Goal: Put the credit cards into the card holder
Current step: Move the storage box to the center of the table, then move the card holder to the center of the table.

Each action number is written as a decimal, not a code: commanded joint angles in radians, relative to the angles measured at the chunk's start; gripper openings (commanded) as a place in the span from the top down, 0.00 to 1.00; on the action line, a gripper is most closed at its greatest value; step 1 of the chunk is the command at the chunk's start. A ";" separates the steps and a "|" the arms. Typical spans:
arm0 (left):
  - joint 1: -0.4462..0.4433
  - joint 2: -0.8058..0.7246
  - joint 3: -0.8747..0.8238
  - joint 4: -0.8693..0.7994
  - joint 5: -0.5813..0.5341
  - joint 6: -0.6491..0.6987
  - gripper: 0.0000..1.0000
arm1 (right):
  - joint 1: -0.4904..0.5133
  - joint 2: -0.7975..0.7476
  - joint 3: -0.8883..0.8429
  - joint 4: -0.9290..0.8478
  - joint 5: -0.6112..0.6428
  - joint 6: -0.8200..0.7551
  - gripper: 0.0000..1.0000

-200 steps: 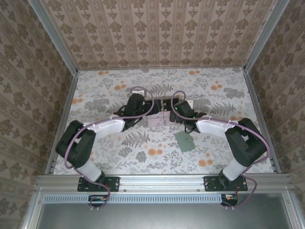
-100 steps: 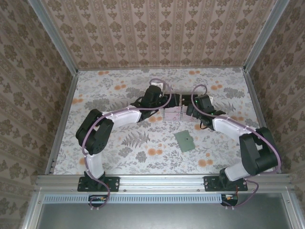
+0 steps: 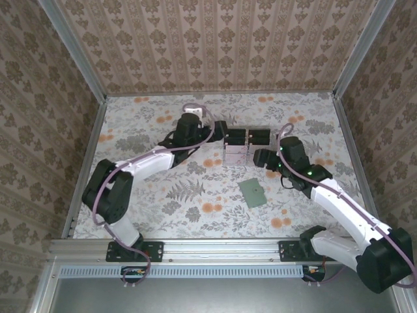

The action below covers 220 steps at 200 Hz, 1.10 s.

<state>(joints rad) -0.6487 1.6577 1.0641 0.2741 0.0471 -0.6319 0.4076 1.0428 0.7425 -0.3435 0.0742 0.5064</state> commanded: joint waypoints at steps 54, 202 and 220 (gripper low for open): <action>0.017 -0.353 -0.223 -0.322 -0.160 0.013 0.00 | 0.224 0.111 -0.065 -0.258 0.179 0.033 0.30; 0.018 -0.507 -0.457 -0.362 -0.146 -0.103 0.00 | 0.270 0.379 0.018 -0.197 0.203 -0.003 0.40; 0.018 -0.510 -0.460 -0.359 -0.147 -0.101 0.00 | 0.272 0.393 0.022 -0.197 0.218 -0.008 0.45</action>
<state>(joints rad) -0.6331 1.1687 0.6159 -0.0822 -0.0875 -0.7162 0.6724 1.4082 0.7364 -0.5335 0.2390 0.5182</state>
